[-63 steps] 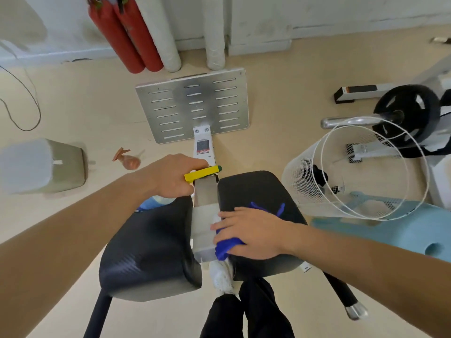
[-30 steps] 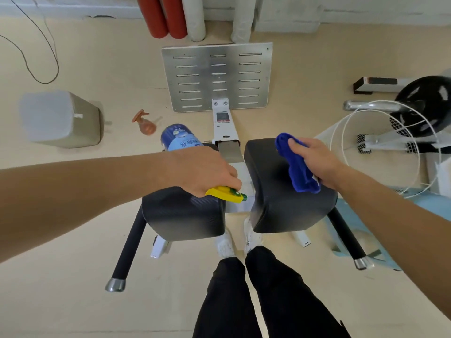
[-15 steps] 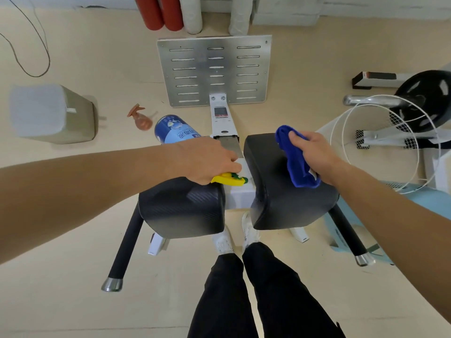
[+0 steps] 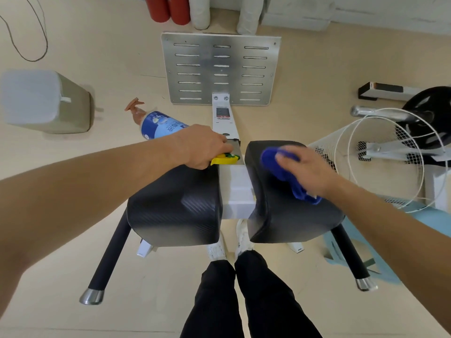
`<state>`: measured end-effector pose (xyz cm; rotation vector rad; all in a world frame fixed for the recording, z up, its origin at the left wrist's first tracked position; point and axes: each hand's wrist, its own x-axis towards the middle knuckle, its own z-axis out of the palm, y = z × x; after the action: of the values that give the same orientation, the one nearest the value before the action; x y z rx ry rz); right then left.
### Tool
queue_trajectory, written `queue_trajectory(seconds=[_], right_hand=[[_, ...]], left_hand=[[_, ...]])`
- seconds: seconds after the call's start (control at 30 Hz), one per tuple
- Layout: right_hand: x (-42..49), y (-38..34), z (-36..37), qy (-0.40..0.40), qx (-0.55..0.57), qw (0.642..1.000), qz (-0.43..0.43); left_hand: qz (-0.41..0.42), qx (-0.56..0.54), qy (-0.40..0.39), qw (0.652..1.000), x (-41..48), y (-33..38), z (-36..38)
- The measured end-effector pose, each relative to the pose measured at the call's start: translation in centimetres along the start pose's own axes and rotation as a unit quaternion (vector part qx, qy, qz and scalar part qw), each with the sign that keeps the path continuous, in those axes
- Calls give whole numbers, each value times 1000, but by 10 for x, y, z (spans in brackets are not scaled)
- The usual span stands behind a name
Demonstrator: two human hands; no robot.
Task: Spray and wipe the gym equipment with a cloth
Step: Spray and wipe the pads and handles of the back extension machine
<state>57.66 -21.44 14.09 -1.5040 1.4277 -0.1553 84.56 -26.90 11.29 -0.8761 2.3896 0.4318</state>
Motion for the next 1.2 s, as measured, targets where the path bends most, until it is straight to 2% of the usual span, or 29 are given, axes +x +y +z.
queue_trajectory(seconds=[0.03, 0.07, 0.13, 0.17, 0.2, 0.27, 0.37, 0.5, 0.6, 0.7, 0.8, 1.0, 1.13, 1.2], right_hand=[[-7, -4, 8, -70, -89, 992, -57], [-14, -8, 19, -147, -199, 961, -125], [-24, -15, 40, -263, -390, 852, -230], [-25, -19, 47, -290, -452, 804, -256], [-22, -21, 52, -302, -496, 771, -262], [-8, -26, 60, -296, -541, 750, -239], [13, -30, 68, -273, -539, 770, -206], [22, -20, 51, -171, -424, 866, -203], [31, -21, 48, -160, -426, 870, -189], [54, -23, 49, -158, -393, 897, -123], [99, -20, 55, -152, -435, 883, -84], [165, -3, 71, -58, -484, 873, -15], [116, -15, 67, -138, -489, 857, -87], [77, -23, 61, -160, -461, 866, -108]], left_hand=[[-10, -7, 4, 1000, 0, -4, 1], [-20, -15, 11, 1000, -1, -8, 1], [-35, -36, 28, 998, -3, -17, 2], [-43, -49, 35, 997, -4, -21, 2], [-51, -59, 41, 996, -6, -25, 3], [-66, -73, 57, 994, -9, -31, 6], [-83, -95, 91, 988, -14, -40, 12], [-97, -108, 109, 983, -19, -45, 20], [-105, -121, 104, 982, -21, -42, 25], [-106, -129, 102, 981, -19, -39, 26], [-102, -126, 104, 981, -15, -38, 23], [-87, -115, 118, 982, -10, -36, 11], [-78, -121, 128, 981, -16, -31, 3], [-69, -119, 125, 983, -22, -25, -1]])
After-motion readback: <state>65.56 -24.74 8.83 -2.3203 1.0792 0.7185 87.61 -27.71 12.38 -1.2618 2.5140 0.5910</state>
